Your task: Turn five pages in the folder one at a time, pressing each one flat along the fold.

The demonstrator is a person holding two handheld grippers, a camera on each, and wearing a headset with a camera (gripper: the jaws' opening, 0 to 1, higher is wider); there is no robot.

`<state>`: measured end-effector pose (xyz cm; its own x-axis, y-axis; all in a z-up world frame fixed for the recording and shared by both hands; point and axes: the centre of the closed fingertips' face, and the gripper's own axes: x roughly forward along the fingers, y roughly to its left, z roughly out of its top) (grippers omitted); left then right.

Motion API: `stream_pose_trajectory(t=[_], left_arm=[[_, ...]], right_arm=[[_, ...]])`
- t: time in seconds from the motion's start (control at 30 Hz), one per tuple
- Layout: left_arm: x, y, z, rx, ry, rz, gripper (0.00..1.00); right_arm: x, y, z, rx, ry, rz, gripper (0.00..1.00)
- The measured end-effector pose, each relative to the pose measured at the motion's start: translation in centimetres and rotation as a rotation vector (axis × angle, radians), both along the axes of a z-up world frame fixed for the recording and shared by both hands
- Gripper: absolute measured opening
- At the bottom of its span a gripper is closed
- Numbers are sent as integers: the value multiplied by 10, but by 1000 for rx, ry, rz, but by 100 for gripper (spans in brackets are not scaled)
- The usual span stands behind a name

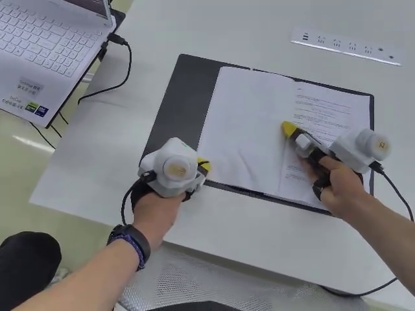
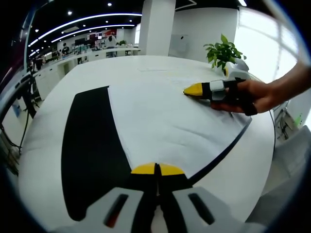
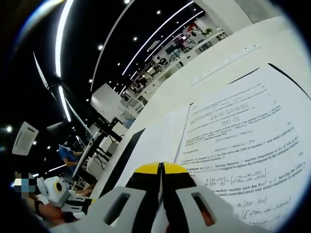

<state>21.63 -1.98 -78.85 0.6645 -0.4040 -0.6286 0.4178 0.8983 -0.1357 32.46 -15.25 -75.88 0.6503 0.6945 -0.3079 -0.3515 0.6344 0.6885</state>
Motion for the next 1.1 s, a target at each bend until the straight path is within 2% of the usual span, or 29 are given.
stream_pose_trajectory(t=[0.1, 0.27, 0.43, 0.7, 1.0, 1.1], left_arm=[[0, 1, 0, -13, -2, 4, 0], [0, 0, 0, -15, -4, -3, 0], [0, 0, 0, -16, -6, -2, 0], [0, -1, 0, -17, -9, 0, 0], [1, -1, 0, -16, -10, -3, 0], [1, -1, 0, -19, -10, -3, 0]], right_arm=[[-11, -1, 0, 7, 7, 8, 0], [-34, 1, -2, -15, 9, 67, 0], [-47, -1, -3, -11, 19, 70, 0], [-73, -1, -7, -23, 23, 115, 0], [-93, -2, -8, -21, 40, 127, 0], [-95, -5, -12, -22, 45, 130, 0]])
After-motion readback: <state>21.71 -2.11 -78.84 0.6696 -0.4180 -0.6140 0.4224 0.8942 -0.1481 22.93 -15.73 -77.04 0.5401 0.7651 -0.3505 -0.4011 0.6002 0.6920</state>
